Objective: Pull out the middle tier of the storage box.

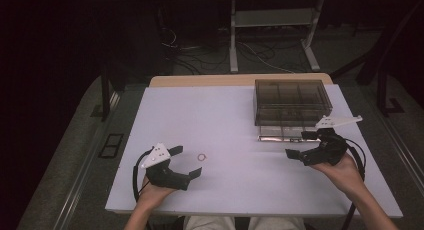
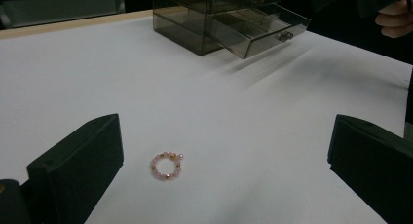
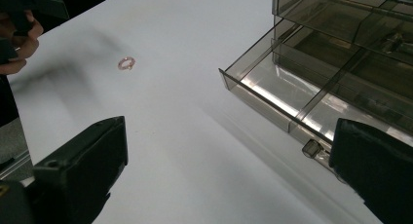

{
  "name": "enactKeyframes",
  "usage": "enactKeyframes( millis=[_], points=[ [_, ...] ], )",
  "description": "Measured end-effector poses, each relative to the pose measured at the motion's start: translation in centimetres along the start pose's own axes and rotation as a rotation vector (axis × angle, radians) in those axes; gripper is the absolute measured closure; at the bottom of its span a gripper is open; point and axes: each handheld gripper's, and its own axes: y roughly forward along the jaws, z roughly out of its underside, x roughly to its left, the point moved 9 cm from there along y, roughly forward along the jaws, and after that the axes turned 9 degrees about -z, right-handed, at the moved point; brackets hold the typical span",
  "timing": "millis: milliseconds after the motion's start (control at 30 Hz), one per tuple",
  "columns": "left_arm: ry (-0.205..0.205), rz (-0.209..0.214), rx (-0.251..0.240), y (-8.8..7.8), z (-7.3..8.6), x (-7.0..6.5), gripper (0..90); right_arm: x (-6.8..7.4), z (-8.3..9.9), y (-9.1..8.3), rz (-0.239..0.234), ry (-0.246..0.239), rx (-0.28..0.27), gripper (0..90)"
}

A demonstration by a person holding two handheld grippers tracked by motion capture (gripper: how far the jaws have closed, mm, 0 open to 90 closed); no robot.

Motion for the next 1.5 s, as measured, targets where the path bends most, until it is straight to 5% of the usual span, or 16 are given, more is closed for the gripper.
enactKeyframes(
  millis=[733, 1500],
  points=[
    [0.005, 0.000, -0.002, -0.1, -0.1, 0.0, 0.0, 0.7, 2.0, -0.6, 0.006, 0.060, -0.114, 0.1],
    [0.007, 0.000, -0.002, -0.1, -0.1, 0.0, 0.0, 0.9, 4.1, 0.1, 0.028, 0.084, -0.152, 0.2]
  ],
)
